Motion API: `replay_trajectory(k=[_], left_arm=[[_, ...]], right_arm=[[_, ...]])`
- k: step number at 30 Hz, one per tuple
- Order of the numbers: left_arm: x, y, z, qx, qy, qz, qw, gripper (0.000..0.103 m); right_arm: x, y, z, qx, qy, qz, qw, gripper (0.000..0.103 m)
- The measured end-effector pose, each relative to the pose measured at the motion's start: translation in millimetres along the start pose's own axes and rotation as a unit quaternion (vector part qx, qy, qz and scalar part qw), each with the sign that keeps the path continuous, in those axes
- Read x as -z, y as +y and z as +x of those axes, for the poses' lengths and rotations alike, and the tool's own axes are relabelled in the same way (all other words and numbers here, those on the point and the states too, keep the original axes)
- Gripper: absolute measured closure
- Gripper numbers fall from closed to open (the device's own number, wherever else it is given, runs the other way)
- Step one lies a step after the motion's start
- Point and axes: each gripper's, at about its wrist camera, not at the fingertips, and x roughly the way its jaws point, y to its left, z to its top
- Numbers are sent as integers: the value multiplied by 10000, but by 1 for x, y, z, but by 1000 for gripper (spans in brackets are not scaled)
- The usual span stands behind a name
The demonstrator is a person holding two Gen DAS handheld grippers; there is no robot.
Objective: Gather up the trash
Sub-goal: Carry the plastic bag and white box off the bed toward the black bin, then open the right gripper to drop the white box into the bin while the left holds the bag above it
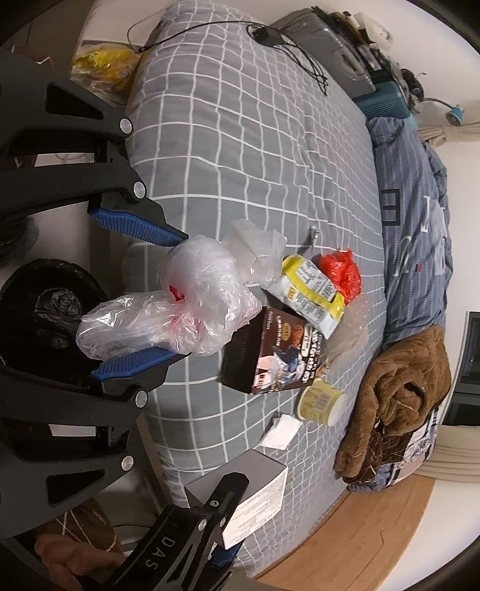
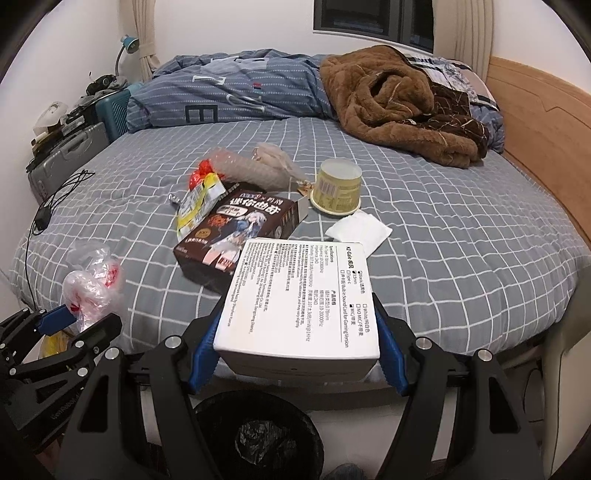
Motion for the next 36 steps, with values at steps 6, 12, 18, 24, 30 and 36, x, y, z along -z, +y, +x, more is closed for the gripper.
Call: replay_trajectory(k=[6,12,18,24,30,36], left_arm=[[16,0,-4,-4,97,-2,10000,50],[35,5,-4,-11,241,-46,9997,50],[55,11,-4,-5,404,-117,9991,50],[72,16,-2,3,562,-175,9983,50],[85,20,9,-10,786,-197,9967,50],[93,26,26,-50,972,-157,9951,50]], right_arm=[[13,5,-4,-20,86,-49,9999,35],[31,13,-6,-52,249,-112,9996,35],[48,20,-7,-74,405,-199,9990,35],[64,28,-4,-88,587,-289,9978,35],[80,34,6,-128,856,-286,9958,35],[95,34,26,-140,1176,-245,9927,35]])
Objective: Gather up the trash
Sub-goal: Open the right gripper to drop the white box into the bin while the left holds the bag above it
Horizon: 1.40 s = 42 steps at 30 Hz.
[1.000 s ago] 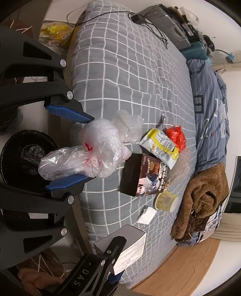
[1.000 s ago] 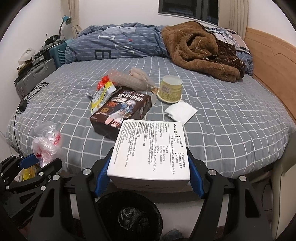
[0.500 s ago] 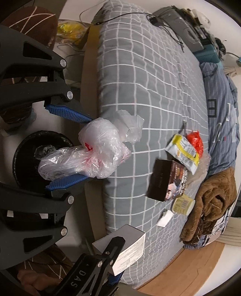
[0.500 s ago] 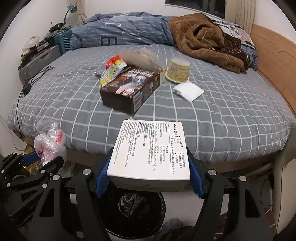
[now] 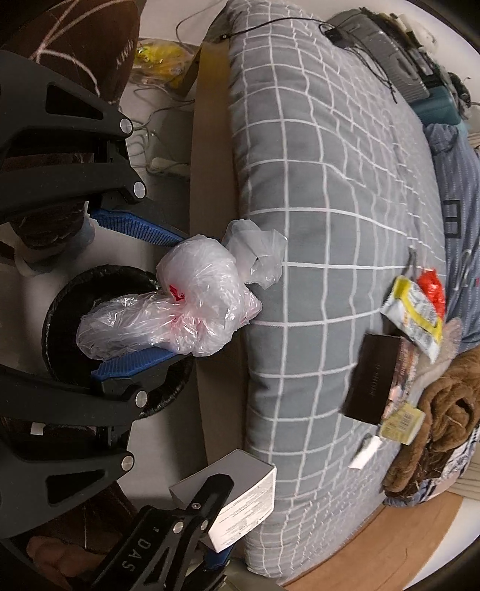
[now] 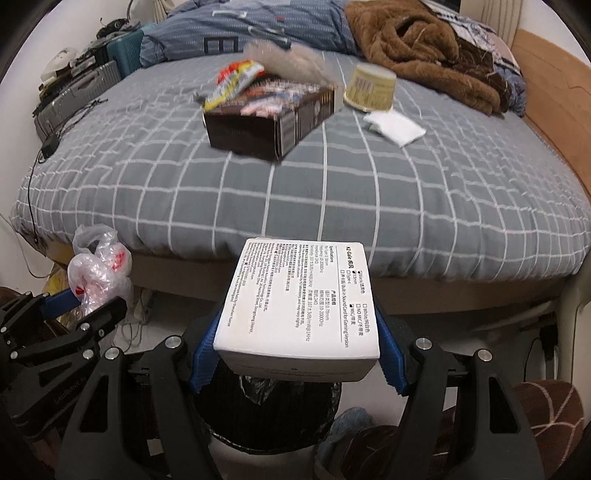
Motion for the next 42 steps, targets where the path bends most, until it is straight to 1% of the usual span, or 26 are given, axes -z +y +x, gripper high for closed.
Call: replay_trajectory(k=[4,19,28,31,34,38,42], left_arm=[[-1,2,13,21,139,15,9999,50],[-6,1,51,-67,642,123,9978,50],[-2,9,54,-172,695,72,9974,50],[-1,11,55,-181,690,64,9974,50],[-1,11,56,-183,691,79,9974,50],[0,5,55,-171,718,99,9972,50],[1,-6,55,-68,723,160,9972,50]], right_arm=[[5,0,18,-50,215,37,9997,35],[4,6,73,-97,808,-21,9967,35],[5,16,82,-187,869,-142,9959,35],[5,19,80,-170,801,-171,9965,34],[6,20,73,-136,703,-165,9973,17],[4,11,64,-41,602,-90,9981,9],[2,-10,58,41,562,63,9984,8]])
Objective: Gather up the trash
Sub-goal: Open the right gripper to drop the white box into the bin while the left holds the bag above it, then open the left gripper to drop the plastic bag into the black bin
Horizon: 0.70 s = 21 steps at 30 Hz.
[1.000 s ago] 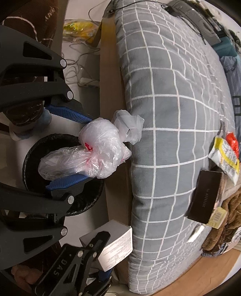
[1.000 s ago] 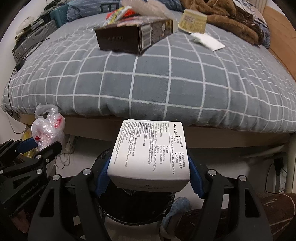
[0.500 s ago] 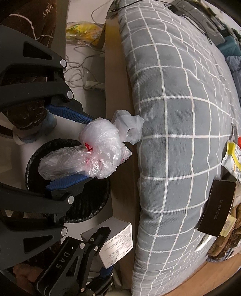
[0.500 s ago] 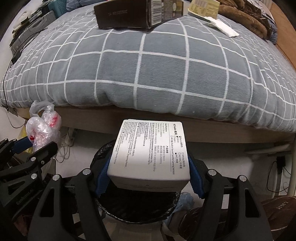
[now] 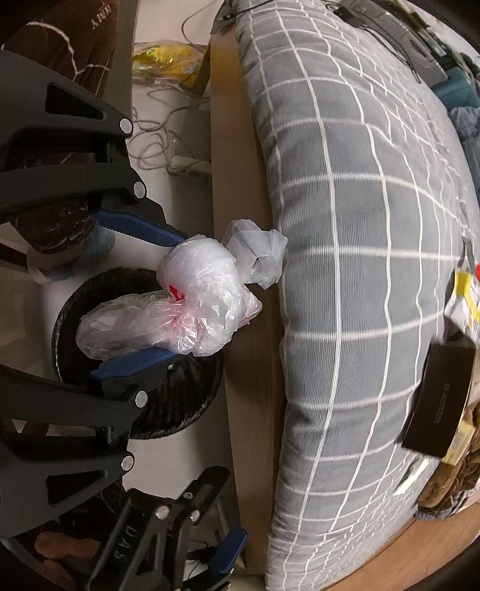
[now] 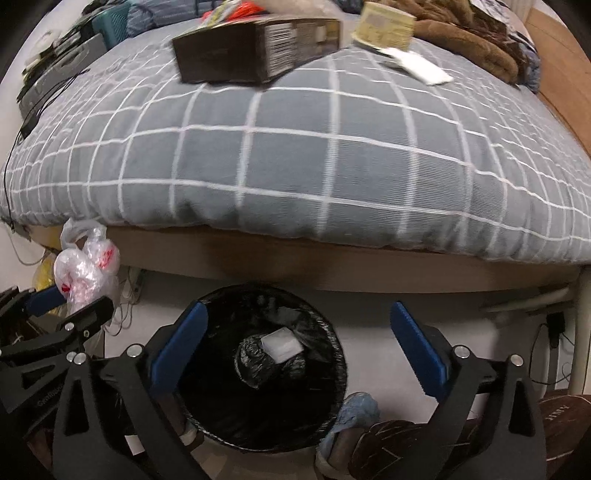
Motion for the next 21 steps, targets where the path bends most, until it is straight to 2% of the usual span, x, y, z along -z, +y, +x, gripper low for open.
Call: replay_trajectory(k=[10,21], left_arm=[[-2,-38,5,265,20,195,9995,50],[3,-81,18,381,104,458,9982,50]], right_arm=[[8,-56,-11,261,-220,301,9990,8],[14,-89,-20,427,-300,602,9968,8]])
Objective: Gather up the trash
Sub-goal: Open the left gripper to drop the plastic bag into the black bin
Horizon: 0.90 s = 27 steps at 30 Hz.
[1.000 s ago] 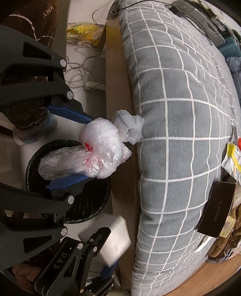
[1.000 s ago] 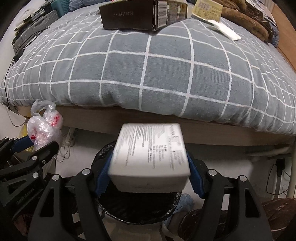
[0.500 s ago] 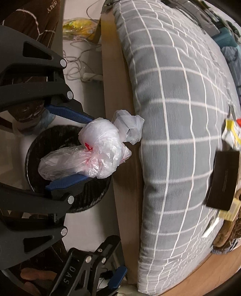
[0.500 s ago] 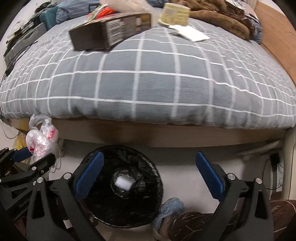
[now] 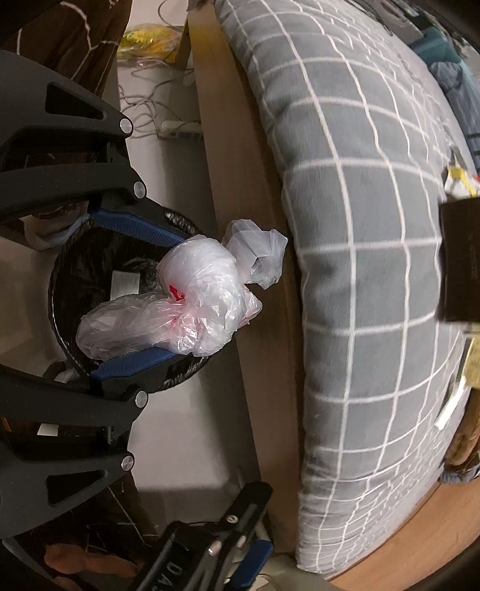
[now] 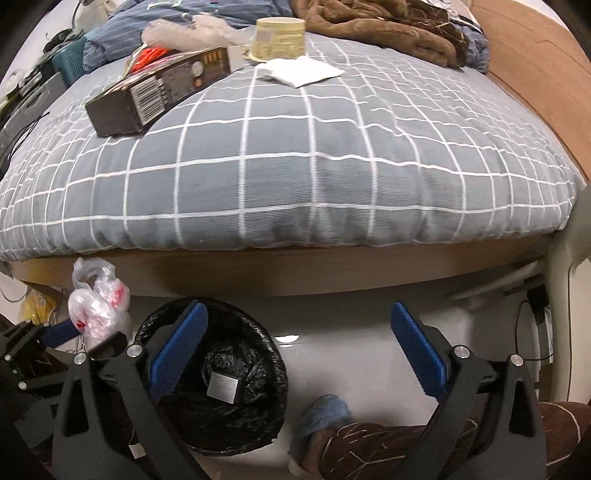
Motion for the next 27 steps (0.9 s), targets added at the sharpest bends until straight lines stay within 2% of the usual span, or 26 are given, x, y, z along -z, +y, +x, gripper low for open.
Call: replay_trajectory(k=[7,10,12,14,20,23,27], left_arm=[[6,-7,12,44,90,63,9999,49],[9,-6,13,21,68,100,9999,45],[10,-7,12,-35,57,90,9999,39],[9,-7,10,-63,5,68,10000,27],[1,-5,-2,-131,-210,-41,9997,13],[-5,-2,-8,-204,-378,-112,9990,6],[-17,-1,-18,-244,-595,-95,9979,6]], right_arm=[[-1,-5,-4,8,-65,36,10000,8],[-2,-4,-5,10,-91,12,10000,8],[-2,-3,-6,20,-105,-16,9999,8],[-1,-3,-7,31,-122,-40,9999,8],[-4,-3,-10,100,-203,-71,9997,8],[-7,-2,-14,179,-286,-126,9993,8],[-12,1,-23,285,-502,-248,9980,8]])
